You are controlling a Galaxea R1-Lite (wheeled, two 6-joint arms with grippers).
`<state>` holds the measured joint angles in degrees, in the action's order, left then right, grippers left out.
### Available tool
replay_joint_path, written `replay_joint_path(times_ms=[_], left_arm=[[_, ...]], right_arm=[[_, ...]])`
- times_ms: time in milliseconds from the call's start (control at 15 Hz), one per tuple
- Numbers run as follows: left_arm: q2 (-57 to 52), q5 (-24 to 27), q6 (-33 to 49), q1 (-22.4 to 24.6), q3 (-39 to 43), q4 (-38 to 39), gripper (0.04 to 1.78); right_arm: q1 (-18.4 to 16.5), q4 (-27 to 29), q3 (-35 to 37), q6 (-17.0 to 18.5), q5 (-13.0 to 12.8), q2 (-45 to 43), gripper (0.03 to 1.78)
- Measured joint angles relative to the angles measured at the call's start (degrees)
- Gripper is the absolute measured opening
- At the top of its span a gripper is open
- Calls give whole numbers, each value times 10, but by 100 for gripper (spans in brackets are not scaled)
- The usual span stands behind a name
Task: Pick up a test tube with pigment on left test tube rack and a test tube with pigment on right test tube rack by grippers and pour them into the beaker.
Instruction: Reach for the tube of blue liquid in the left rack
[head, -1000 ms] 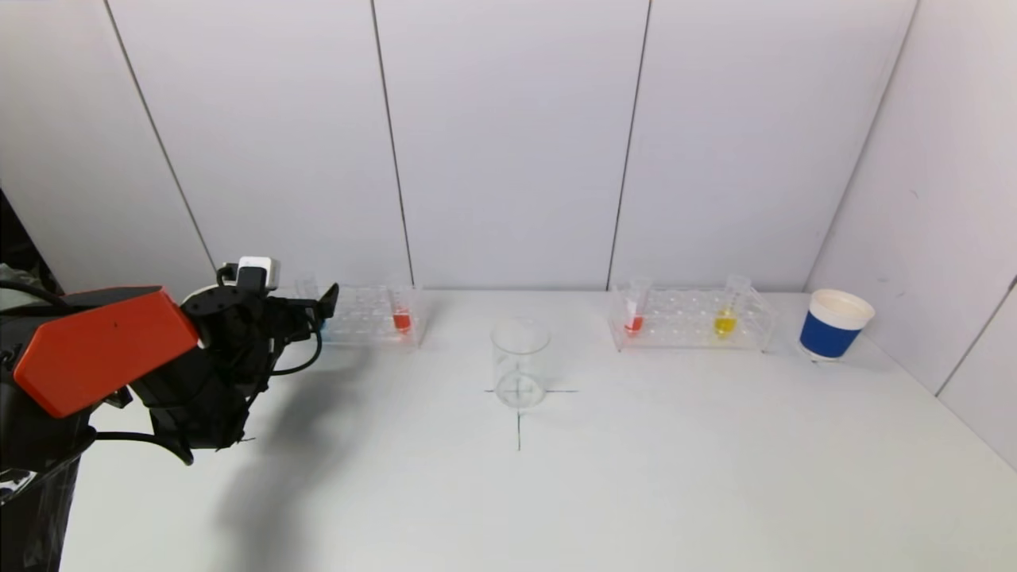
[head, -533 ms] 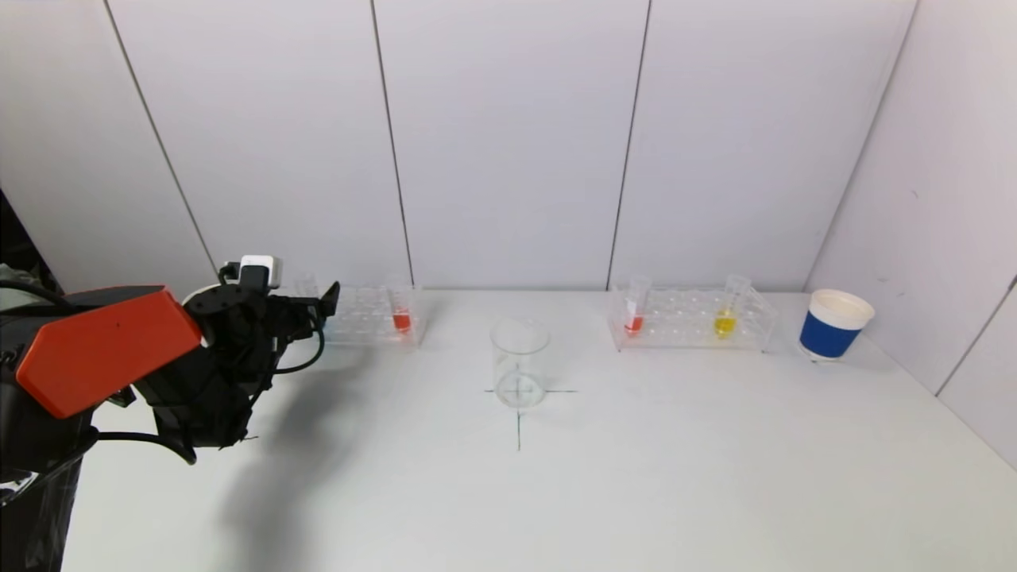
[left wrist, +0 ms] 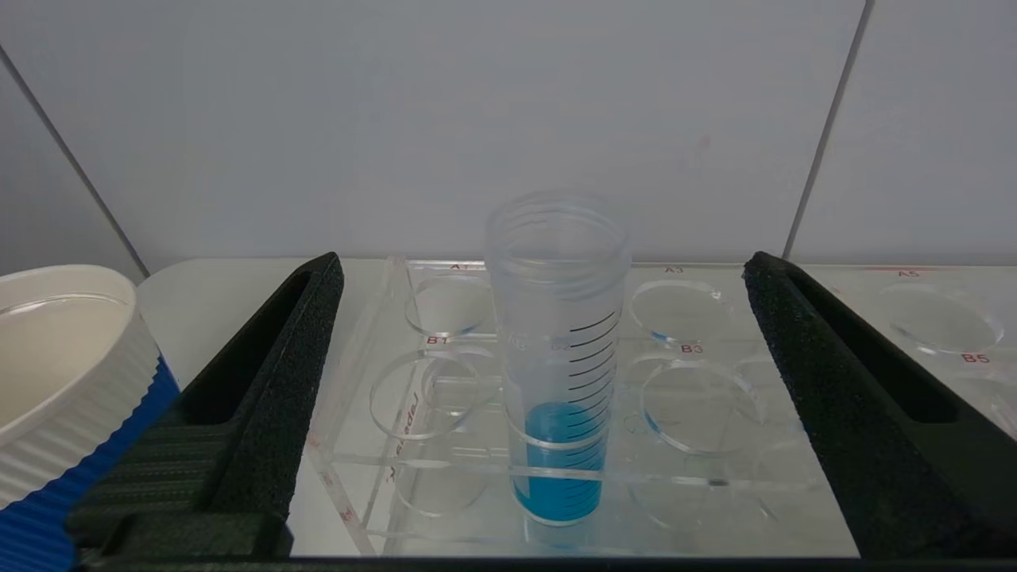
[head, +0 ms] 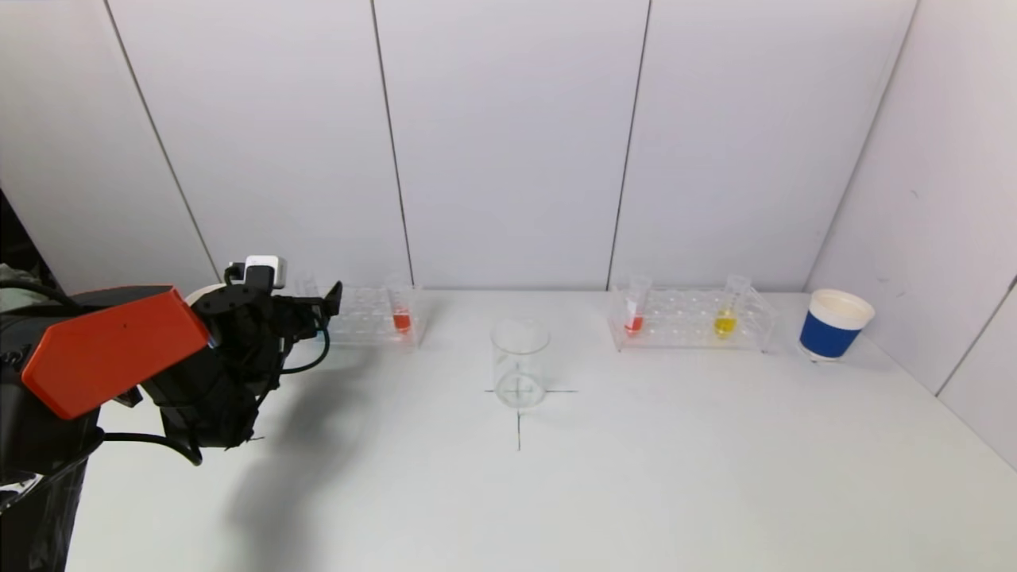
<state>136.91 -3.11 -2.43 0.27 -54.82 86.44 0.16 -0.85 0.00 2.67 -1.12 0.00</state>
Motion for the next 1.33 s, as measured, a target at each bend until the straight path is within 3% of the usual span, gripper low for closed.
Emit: replay_joint_path(times_ms=[1333], left_arm=[[2,-1,0,-1,-5,-2,176]], right_arm=[[0,0,0,0,0,0,177]])
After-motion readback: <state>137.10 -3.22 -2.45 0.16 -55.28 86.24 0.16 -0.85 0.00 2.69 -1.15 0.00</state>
